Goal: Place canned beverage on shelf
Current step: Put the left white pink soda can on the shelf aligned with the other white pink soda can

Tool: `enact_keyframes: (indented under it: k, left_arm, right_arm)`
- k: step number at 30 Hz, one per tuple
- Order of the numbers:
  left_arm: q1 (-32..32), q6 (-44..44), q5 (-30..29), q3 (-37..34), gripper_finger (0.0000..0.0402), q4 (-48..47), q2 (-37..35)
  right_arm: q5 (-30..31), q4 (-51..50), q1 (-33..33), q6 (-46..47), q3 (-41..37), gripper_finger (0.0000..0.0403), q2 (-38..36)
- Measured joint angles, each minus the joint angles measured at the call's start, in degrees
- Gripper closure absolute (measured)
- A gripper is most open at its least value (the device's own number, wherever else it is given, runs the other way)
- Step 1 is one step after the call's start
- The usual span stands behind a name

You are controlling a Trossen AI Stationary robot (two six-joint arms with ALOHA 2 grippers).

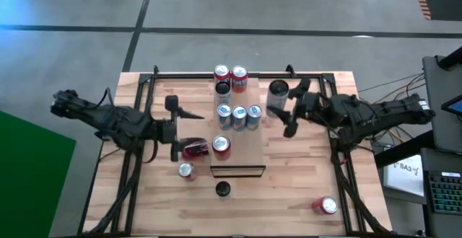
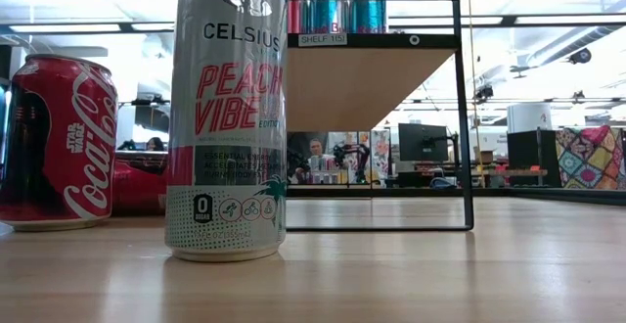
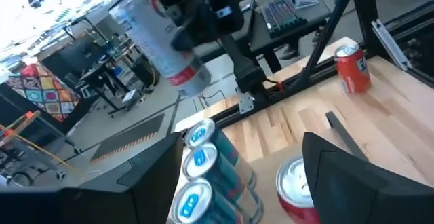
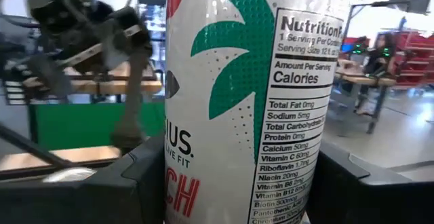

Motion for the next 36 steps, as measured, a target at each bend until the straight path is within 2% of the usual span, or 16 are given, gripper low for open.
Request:
enact_keyframes:
  k: [4,9,19,28,32,36]
  left_arm:
    - [3.9,-0.2,3.1,-7.5,0.0134,8.3,-3.8]
    - [6.6,-0.6,3.1,-13.6,0.0134,14.7,-6.8]
    - [7.0,-1.7,3.1,-16.4,0.0134,19.5,-8.8]
    - [7.6,-1.8,3.1,-16.4,0.0134,24.9,-8.5]
    - [8.8,-1.8,3.1,-16.4,0.0134,25.9,-8.1]
    - [10.5,-1.9,3.1,-16.4,0.0134,25.9,-7.6]
  right_arm:
    - [-8.7,7.0,-7.4,0.2,-5.3,0.0167,-1.2]
    - [-16.1,12.2,-17.4,1.4,-9.8,0.0167,-1.3]
    - [-39.1,17.3,-33.9,7.7,-13.9,0.0167,0.4]
    - [-45.6,36.4,-37.4,8.2,-22.5,0.0167,5.4]
    - [-46.1,43.1,-37.4,7.4,-24.2,0.0167,8.6]
    - [-45.6,45.8,-37.5,7.8,-24.4,0.0167,12.7]
